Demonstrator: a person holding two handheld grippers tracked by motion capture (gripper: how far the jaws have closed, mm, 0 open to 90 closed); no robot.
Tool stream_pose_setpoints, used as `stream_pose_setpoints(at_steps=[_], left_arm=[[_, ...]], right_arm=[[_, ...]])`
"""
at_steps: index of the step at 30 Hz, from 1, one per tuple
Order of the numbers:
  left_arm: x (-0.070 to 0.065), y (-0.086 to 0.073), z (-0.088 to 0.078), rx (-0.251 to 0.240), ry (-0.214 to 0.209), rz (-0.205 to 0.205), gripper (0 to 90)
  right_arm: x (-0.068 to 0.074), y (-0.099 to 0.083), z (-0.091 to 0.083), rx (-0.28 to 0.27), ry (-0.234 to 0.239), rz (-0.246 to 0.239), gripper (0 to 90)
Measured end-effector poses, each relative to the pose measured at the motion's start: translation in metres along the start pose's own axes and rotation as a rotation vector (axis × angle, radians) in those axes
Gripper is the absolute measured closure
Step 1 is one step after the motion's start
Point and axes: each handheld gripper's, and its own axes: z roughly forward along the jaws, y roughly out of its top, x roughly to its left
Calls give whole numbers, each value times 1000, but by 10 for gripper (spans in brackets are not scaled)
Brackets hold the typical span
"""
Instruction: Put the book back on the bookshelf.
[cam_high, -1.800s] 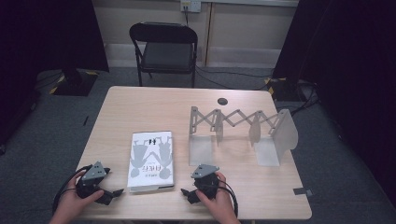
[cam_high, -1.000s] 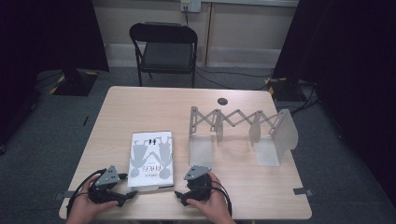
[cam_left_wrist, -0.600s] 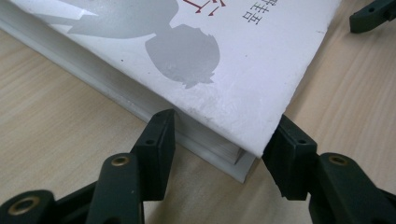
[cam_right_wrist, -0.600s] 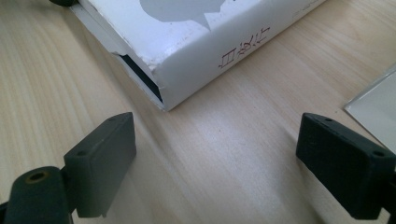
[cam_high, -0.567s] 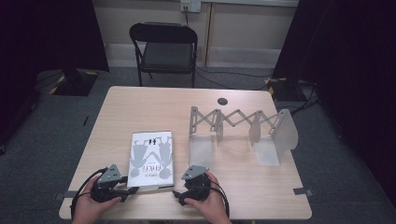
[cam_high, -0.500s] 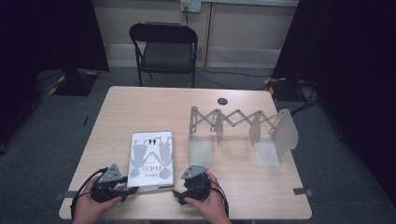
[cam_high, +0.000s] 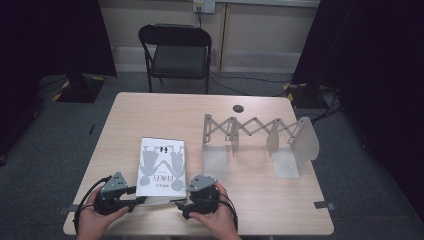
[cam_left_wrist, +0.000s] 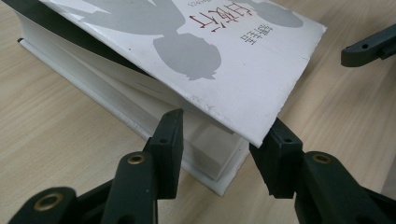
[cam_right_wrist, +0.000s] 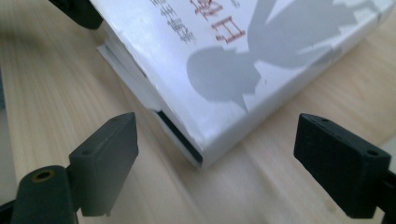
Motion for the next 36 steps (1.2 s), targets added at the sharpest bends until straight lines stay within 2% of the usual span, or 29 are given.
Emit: stream_pose_setpoints(at_steps=[1, 4, 9, 11, 14, 19, 24, 25, 36], left_arm=[[0, 2, -1, -1, 2, 1, 555], [-1, 5, -2, 5, 5, 3, 555], [0, 7, -3, -10, -12, -6, 555], [1, 8, -4, -5, -20, -9, 556], [2, 9, -4, -5, -20, -10, 555], [1, 12, -5, -5, -24, -8, 555], [2, 13, -5, -1, -31, -9, 552], [2, 13, -5, 0, -32, -15, 552], [2, 16, -6, 11, -36, -17, 550]], right_arm=[[3, 6, 2, -5, 1, -15, 125], [9, 14, 6, -3, -36, -69, 132], [18, 29, 11, -32, -36, -107, 172], [21, 33, 15, -28, -41, -120, 182], [23, 36, 18, -34, -57, -112, 188], [27, 35, 32, -26, -67, -126, 189], [26, 35, 35, -38, -86, -112, 192], [26, 35, 36, -38, -94, -100, 166], [32, 31, 40, -65, -139, -117, 140]])
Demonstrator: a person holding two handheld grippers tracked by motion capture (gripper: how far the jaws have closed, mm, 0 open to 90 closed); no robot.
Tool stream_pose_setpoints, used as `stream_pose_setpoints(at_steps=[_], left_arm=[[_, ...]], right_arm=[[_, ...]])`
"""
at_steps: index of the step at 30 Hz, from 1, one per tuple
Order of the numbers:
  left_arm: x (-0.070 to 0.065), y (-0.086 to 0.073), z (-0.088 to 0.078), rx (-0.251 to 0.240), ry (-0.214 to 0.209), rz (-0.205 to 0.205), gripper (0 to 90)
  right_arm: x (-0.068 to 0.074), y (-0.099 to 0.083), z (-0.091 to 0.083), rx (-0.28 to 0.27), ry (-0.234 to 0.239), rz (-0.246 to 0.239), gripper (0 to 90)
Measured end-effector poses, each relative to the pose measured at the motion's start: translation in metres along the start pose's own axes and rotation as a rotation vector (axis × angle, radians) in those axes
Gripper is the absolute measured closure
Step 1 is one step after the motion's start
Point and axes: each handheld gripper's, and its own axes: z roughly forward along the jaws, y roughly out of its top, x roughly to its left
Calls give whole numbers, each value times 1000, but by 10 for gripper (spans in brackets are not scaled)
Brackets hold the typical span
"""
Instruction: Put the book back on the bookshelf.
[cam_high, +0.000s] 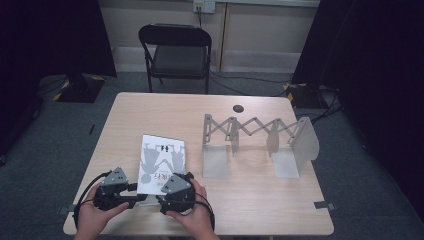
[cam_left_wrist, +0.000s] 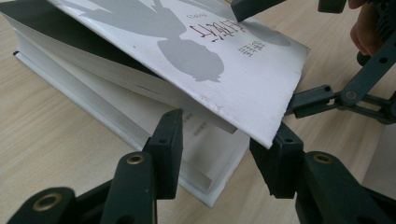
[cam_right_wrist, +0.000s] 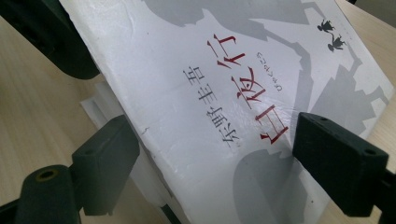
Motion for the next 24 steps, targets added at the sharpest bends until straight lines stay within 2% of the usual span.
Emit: stream_pose_setpoints(at_steps=[10, 15, 19, 22, 24], left_arm=[[0, 1, 0, 9, -4, -7, 550], [1, 1, 1, 16, -2, 2, 550], [1, -1, 1, 16, -1, 2, 550], [3, -2, 2, 6, -13, -1, 540], [4, -2, 5, -12, -27, -6, 485]], right_arm=[[8, 0, 4, 5, -51, -26, 123], [10, 1, 7, 4, -73, -50, 131], [8, 1, 7, -4, -70, -84, 184], [9, 2, 3, -18, -66, -113, 279], [8, 4, 2, -16, -53, -152, 321]])
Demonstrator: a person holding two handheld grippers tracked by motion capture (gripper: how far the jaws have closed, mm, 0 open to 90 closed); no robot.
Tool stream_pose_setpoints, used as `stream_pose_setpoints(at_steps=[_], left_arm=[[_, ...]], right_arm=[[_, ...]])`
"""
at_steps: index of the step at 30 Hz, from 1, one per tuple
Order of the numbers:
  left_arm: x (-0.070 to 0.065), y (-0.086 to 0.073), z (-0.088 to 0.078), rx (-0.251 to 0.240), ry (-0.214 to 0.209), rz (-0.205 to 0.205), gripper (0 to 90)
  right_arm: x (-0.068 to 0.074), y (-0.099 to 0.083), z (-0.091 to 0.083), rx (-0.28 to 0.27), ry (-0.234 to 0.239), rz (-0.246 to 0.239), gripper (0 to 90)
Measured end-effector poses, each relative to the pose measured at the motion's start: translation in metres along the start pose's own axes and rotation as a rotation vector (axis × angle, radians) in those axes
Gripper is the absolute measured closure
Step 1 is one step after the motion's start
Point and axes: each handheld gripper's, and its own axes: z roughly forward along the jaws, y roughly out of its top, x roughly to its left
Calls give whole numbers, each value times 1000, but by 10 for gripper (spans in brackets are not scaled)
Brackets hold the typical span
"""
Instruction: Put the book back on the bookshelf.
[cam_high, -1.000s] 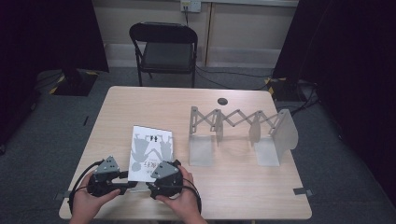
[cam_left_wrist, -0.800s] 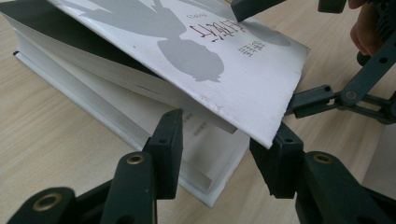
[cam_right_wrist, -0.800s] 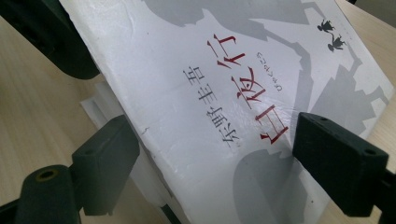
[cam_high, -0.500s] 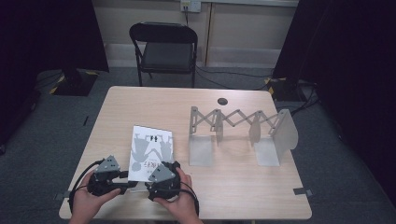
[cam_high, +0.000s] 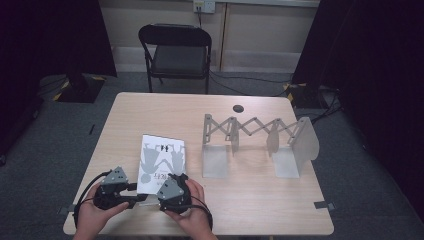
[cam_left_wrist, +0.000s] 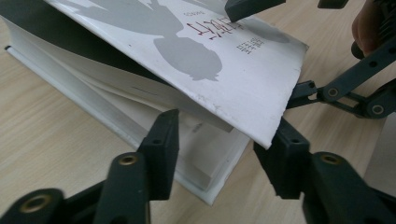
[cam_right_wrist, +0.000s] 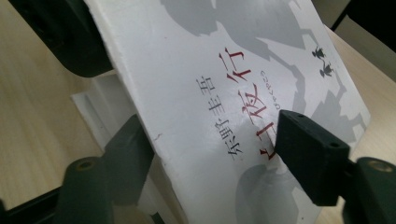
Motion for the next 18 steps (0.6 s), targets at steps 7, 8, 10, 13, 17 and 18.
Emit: stream_pose_setpoints(at_steps=[7, 8, 10, 13, 17, 18], left_arm=[[0, -3, 9, 24, 2, 66, 257], [1, -5, 9, 34, -14, 69, 240], [2, -9, 9, 45, -19, 76, 235], [5, -13, 8, 41, -25, 83, 228], [9, -16, 6, 43, -36, 67, 210], [11, -16, 5, 37, -39, 72, 206]], right_arm=[[-2, 8, -10, -2, -18, -55, 493], [-2, 9, -11, 1, -26, -67, 511], [-2, 12, -13, 7, -32, -85, 538], [-2, 16, -16, 22, -41, -115, 573], [-4, 19, -18, 28, -39, -117, 589], [-5, 20, -19, 29, -40, -117, 592]])
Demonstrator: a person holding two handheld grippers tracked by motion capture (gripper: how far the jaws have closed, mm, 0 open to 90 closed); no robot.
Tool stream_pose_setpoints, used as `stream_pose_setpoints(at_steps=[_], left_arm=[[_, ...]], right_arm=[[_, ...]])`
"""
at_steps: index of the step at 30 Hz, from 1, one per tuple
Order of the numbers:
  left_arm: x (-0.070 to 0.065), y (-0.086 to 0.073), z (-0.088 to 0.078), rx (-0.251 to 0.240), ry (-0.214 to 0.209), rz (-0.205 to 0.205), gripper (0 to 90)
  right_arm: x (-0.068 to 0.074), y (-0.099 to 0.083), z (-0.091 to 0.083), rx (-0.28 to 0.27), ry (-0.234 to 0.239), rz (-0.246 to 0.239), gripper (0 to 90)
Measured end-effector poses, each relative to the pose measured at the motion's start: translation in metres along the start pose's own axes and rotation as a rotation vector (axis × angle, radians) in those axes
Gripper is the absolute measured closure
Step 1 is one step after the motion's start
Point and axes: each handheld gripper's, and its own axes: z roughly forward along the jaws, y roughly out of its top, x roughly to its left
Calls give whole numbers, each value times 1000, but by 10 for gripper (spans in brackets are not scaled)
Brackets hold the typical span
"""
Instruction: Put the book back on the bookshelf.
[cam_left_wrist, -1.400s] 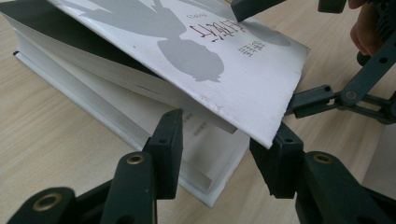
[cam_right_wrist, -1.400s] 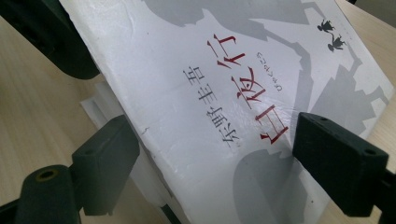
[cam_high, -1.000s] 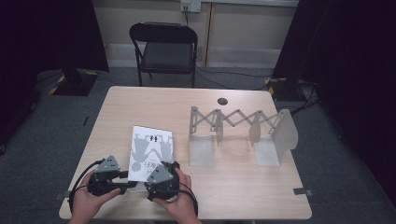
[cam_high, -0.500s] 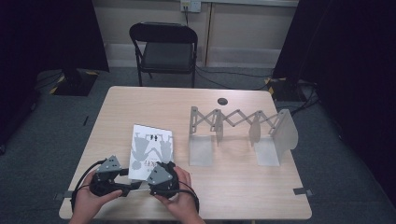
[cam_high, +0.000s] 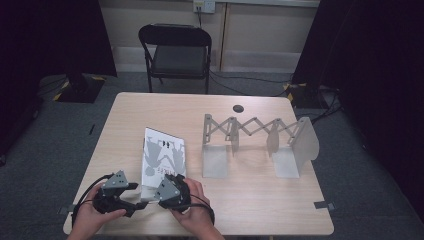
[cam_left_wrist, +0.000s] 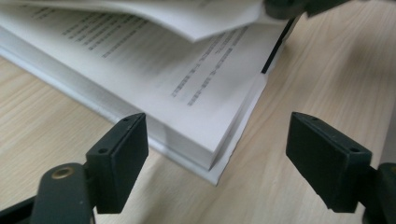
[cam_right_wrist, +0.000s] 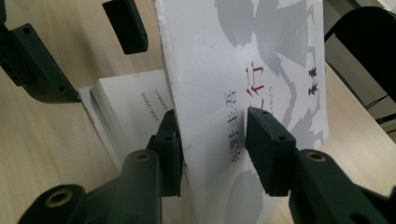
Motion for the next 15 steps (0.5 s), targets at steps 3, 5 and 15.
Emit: stream_pose_setpoints(at_steps=[3, 5, 15], left_arm=[[5, -4, -3, -5, -12, 0, 198], [7, -6, -3, 18, -10, -19, 197], [17, -16, -5, 53, 18, -38, 200]], right_arm=[[-3, 3, -2, 10, 5, -4, 604], [-5, 4, -3, 12, 7, -1, 609], [-13, 8, -7, 29, 24, 7, 617]])
